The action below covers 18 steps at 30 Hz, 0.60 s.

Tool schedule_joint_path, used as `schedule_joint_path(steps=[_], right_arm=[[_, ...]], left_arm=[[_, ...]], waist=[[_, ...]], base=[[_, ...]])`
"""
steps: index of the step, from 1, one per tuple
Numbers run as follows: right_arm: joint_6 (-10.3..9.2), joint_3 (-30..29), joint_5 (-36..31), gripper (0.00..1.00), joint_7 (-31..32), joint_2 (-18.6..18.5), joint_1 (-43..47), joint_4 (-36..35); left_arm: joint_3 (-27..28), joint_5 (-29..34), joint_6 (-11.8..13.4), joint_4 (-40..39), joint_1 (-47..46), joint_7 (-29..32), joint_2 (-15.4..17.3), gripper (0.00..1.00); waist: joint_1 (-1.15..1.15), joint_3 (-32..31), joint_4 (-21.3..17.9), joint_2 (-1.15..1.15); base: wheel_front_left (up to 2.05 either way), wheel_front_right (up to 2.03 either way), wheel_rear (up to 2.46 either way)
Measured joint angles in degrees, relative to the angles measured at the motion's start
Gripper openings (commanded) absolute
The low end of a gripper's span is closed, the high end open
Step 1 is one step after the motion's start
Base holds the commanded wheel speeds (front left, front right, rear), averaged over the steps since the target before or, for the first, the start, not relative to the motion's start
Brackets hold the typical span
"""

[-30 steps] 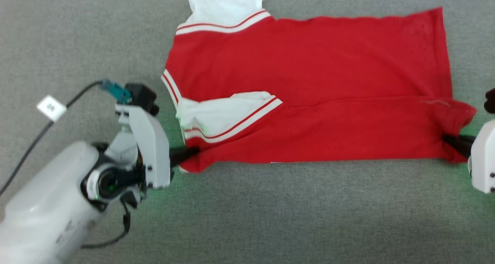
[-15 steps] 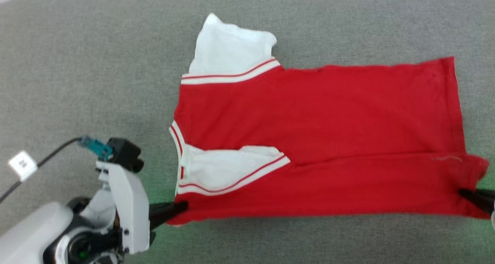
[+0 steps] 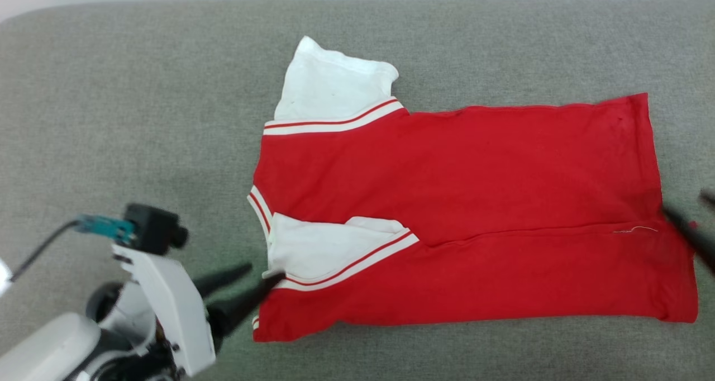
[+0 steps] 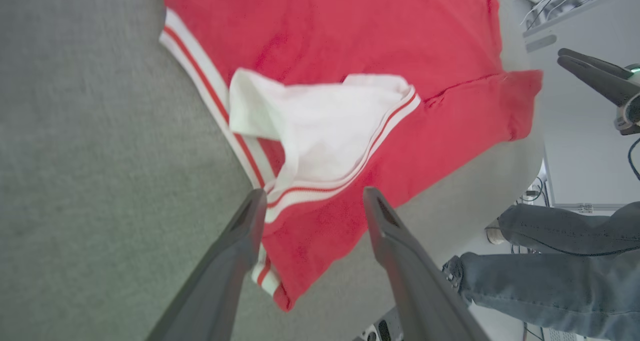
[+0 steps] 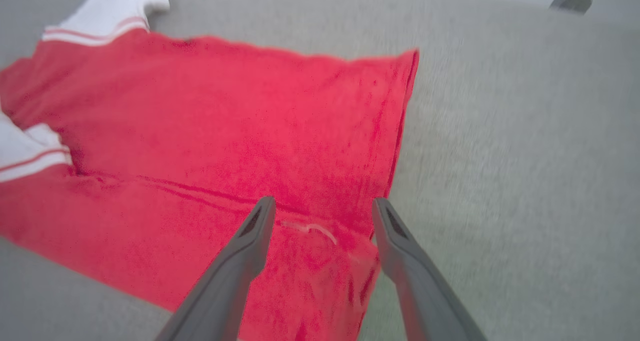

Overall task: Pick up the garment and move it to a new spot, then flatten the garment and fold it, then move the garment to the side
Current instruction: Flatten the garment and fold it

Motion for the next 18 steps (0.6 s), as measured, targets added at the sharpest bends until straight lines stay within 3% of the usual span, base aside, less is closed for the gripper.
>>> schedule_joint_path(steps=[5,11,14,18], right_arm=[[-0.01,-4.5,-7.1,1.00,-10.6,8.1,-4.7,1.5],[-0.01,-5.7,-13.3,1.00,-23.9,19.3,-10.8,5.0],[0.00,-6.0,-15.0,1.00,-28.5,23.0,-13.5,6.9],[0.00,-5.3,-15.5,1.00,-32.0,26.5,-15.7,8.7]], left_arm=[[2.9,4.6,-0.8,2.4,-1.4,-7.7,-1.5,1.00],[4.3,12.0,-1.7,13.8,-10.5,-15.2,-8.1,1.00],[3.5,14.6,-2.6,20.6,-17.1,-15.6,-12.1,1.00],[2.0,18.7,-4.4,31.4,-27.1,-14.4,-14.8,1.00]], waist=[[0.00,-0.1,0.4,0.00],[0.00,0.4,-0.5,0.00],[0.00,0.9,-1.8,0.00],[0.00,1.8,-4.1,0.00]], base=[[0.00,0.00,0.00],[0.00,0.00,0.00],[0.00,0.00,0.00],[0.00,0.00,0.00]])
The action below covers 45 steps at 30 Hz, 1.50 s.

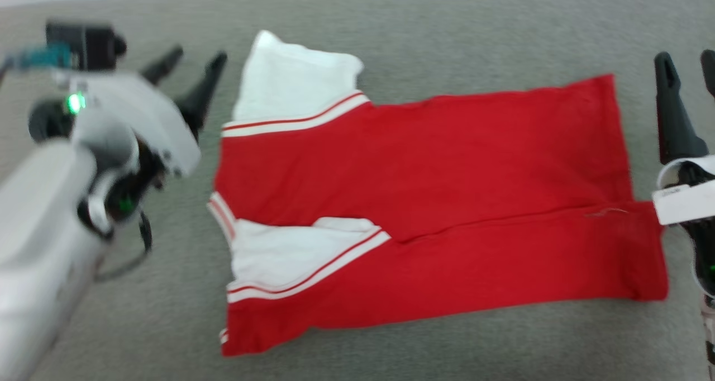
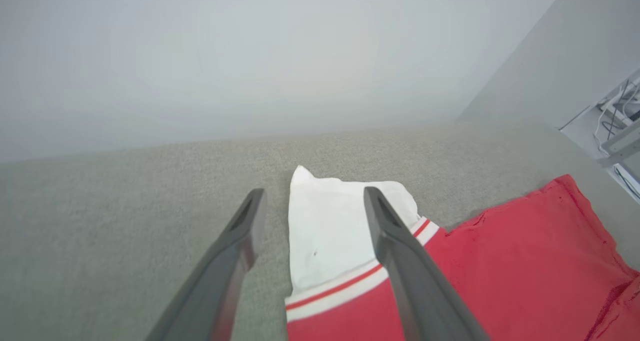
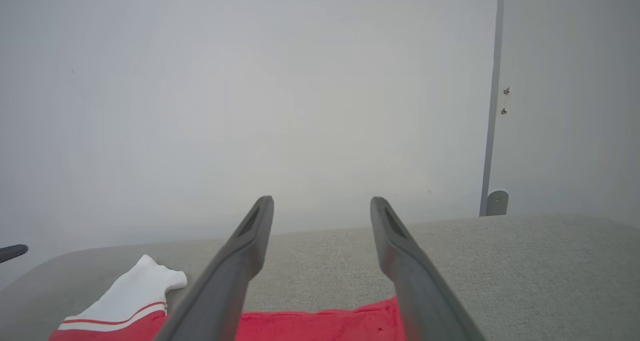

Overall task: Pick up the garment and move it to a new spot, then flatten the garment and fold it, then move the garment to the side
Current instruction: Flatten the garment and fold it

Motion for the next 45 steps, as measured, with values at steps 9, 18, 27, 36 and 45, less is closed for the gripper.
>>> schedule_joint_path(steps=[9,18,27,36,45], right_arm=[[-0.01,1.0,1.4,1.00,-3.1,0.9,0.1,2.7],[-0.01,3.6,4.4,1.00,-4.1,0.7,0.3,4.2],[-0.01,6.3,5.9,1.00,-4.5,-0.7,-0.5,4.2],[-0.01,12.3,7.5,1.00,4.2,-5.7,-6.6,4.9],[0.00,25.1,15.0,1.00,32.3,-11.7,-24.8,14.3]], left_arm=[[-7.1,7.6,-4.9,23.7,-18.0,9.7,-5.3,1.00],[-10.2,7.3,-7.0,39.6,-24.5,25.0,-6.6,1.00],[-9.6,4.8,-7.9,45.2,-27.2,32.5,-7.5,0.44],[-8.5,2.9,-9.4,45.9,-28.5,30.8,-9.5,0.00],[-8.4,2.2,-10.5,45.4,-30.4,29.1,-12.1,0.00]], waist=[[0.00,2.2,-6.9,0.00],[0.00,4.3,-12.8,0.00],[0.00,6.3,-14.6,0.00],[0.00,8.0,-13.3,0.00],[0.00,9.8,-10.5,0.00]], base=[[0.00,0.00,0.00],[0.00,0.00,0.00],[0.00,0.00,0.00],[0.00,0.00,0.00],[0.00,0.00,0.00]])
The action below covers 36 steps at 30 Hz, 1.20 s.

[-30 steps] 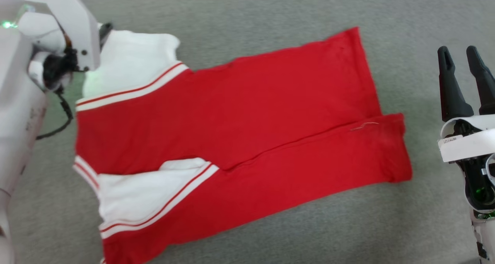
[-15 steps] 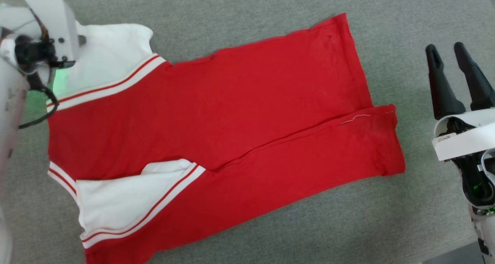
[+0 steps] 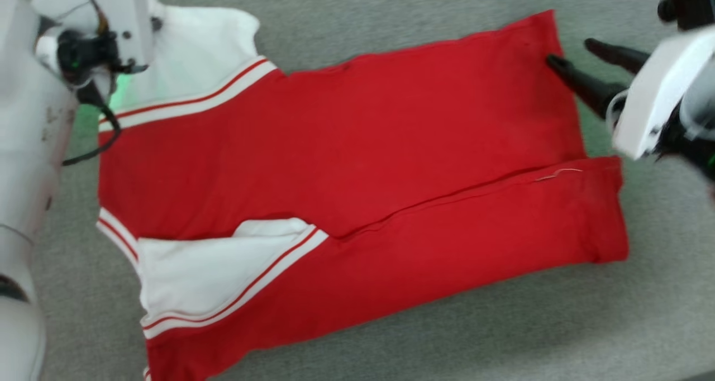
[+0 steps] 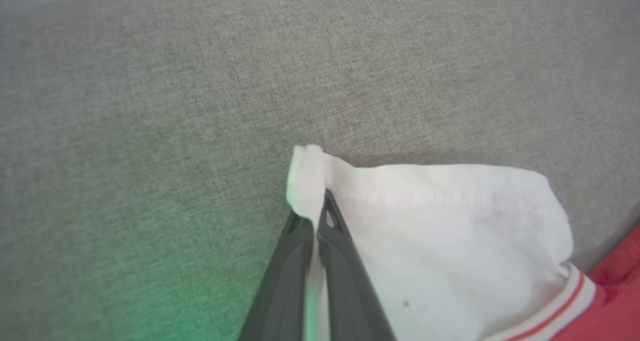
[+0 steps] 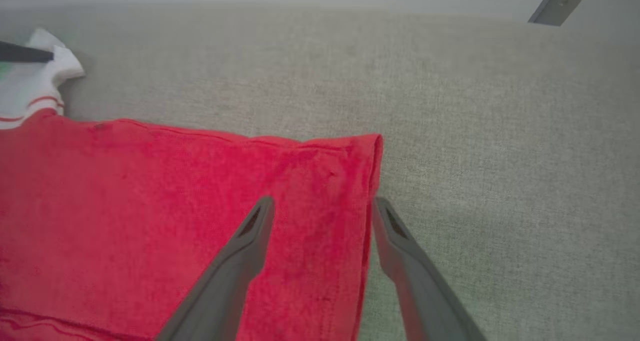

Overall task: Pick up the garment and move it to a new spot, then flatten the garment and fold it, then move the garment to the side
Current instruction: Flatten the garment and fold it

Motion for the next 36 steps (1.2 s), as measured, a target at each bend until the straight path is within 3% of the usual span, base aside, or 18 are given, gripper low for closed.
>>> schedule_joint_path(steps=[3,6,16,17,18,23,27,36], right_arm=[[0.00,1.8,1.8,1.00,6.3,-1.6,-5.3,4.9],[0.00,2.5,2.9,1.00,8.9,-1.9,-9.5,9.7],[0.01,9.6,3.8,1.00,8.7,-2.9,-15.7,17.9],[-0.03,10.2,4.4,0.38,8.5,-3.0,-15.9,18.3],[-0.03,10.9,4.9,0.00,8.4,-3.4,-16.1,18.3],[-0.03,13.6,7.3,0.00,4.7,-5.0,-16.0,18.2],[-0.03,14.4,9.6,0.00,0.2,-7.2,-13.6,16.0],[-0.02,16.4,13.1,0.00,-9.2,-18.3,-0.5,0.3]], left_arm=[[-0.2,-0.4,-0.3,-0.6,-0.6,-0.5,-1.1,0.00],[-0.3,-0.7,-0.5,-1.5,-1.3,-1.2,-2.1,0.00],[0.4,-3.9,-1.0,-4.7,-2.1,-3.6,-3.5,0.00],[0.5,-4.4,-1.0,-5.2,-1.9,-3.8,-3.5,0.00],[0.6,-5.1,-1.0,-5.7,-1.7,-4.0,-3.5,0.00],[0.9,-8.2,-1.0,-9.1,1.0,-6.1,-3.4,0.00],[-0.7,-10.8,-0.9,-17.1,5.6,-9.2,-2.4,0.00],[-2.7,-17.2,-0.9,-44.1,18.0,-18.5,9.1,0.00]], waist=[[0.00,0.8,1.4,0.00],[0.00,1.7,2.8,0.00],[0.00,4.9,6.5,0.00],[0.00,5.0,6.8,0.00],[0.00,5.1,7.0,0.00],[0.00,3.9,8.0,0.00],[0.00,1.6,8.7,0.00],[0.00,-5.7,11.2,0.00]], base=[[0.00,0.00,0.00],[0.00,0.00,0.00],[0.00,0.00,0.00],[0.00,0.00,0.00],[0.00,0.00,0.00],[0.00,0.00,0.00],[0.00,0.00,0.00],[0.00,0.00,0.00]])
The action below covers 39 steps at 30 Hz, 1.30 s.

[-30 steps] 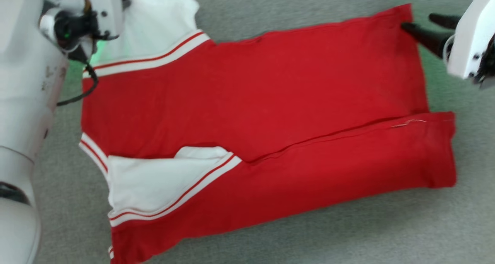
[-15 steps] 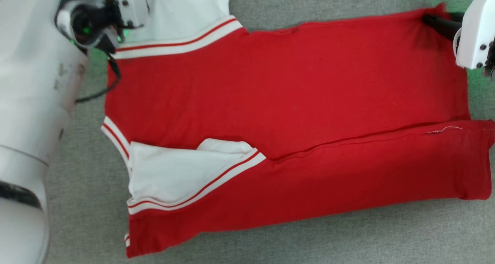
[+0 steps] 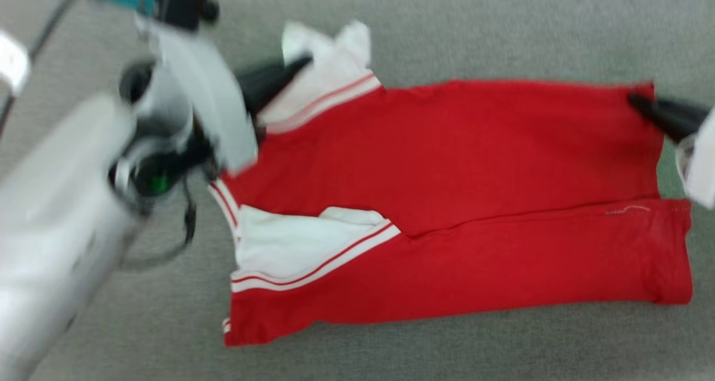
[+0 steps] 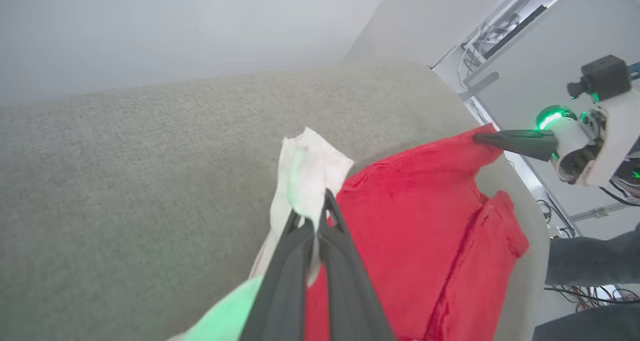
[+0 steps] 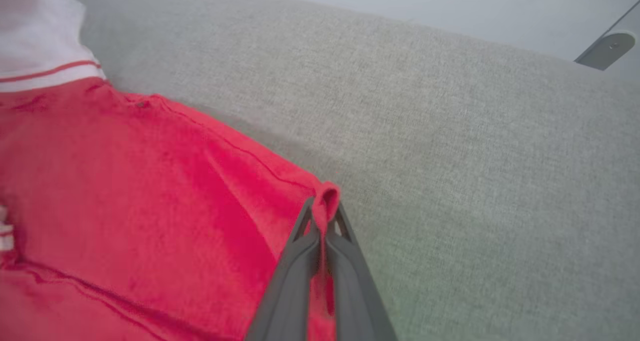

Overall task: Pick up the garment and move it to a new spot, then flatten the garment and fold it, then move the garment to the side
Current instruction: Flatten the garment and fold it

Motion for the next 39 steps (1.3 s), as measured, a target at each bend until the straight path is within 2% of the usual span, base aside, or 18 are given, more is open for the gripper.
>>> schedule_joint_path(steps=[4,8,12,17,21,26,30,34,39], right_arm=[[0.01,-1.5,1.6,0.00,-1.8,-5.1,8.1,-5.5],[0.01,-3.4,3.8,0.00,-2.3,-9.2,17.0,-10.3],[0.00,-6.4,5.4,0.00,-3.6,-12.5,24.5,-12.8],[0.01,-10.7,5.4,0.00,-4.4,-13.5,29.9,-15.0],[0.01,-12.5,4.7,0.00,-3.4,-11.5,32.7,-14.7],[0.01,-12.7,2.9,0.00,-1.8,-5.7,33.1,-11.3],[0.03,-12.9,0.6,0.00,-2.4,-2.5,32.0,-7.5],[0.07,-12.1,-1.0,0.00,-2.7,-0.7,30.6,-5.0],[0.05,-11.0,-1.4,0.00,-3.4,0.5,29.5,-3.5]], left_arm=[[-0.4,-2.0,0.0,-10.6,8.4,-3.4,7.1,0.00],[0.2,-4.1,0.0,-18.3,17.4,-8.1,12.7,0.00],[-0.6,-4.1,1.1,-24.5,25.0,-11.8,16.5,0.00],[-0.6,-5.8,3.3,-29.5,32.1,-16.2,19.0,0.00],[-1.7,-7.0,3.2,-27.6,34.7,-17.2,17.7,0.00],[-3.8,-7.2,2.1,-19.8,35.0,-17.4,12.8,0.00],[-4.7,-6.5,1.2,-12.7,34.8,-18.3,8.6,0.00],[-4.9,-6.5,0.4,-8.0,33.7,-19.1,6.2,0.00],[-5.4,-6.3,-0.1,-5.7,33.1,-19.6,5.2,0.00]], waist=[[0.00,-2.8,1.5,0.00],[0.00,-4.6,3.3,0.00],[0.00,-5.7,4.7,0.00],[0.00,-5.9,5.4,0.00],[0.00,-5.4,5.7,0.00],[0.00,-4.7,5.6,0.00],[0.00,-4.2,5.5,0.00],[0.00,-3.9,5.3,0.00],[0.00,-4.3,5.1,0.00]], base=[[0.00,0.00,0.00],[0.00,0.00,0.00],[0.00,0.00,0.00],[0.00,0.00,0.00],[0.00,0.00,0.00],[0.00,0.00,0.00],[0.00,0.00,0.00],[0.00,0.00,0.00],[0.00,0.00,0.00]])
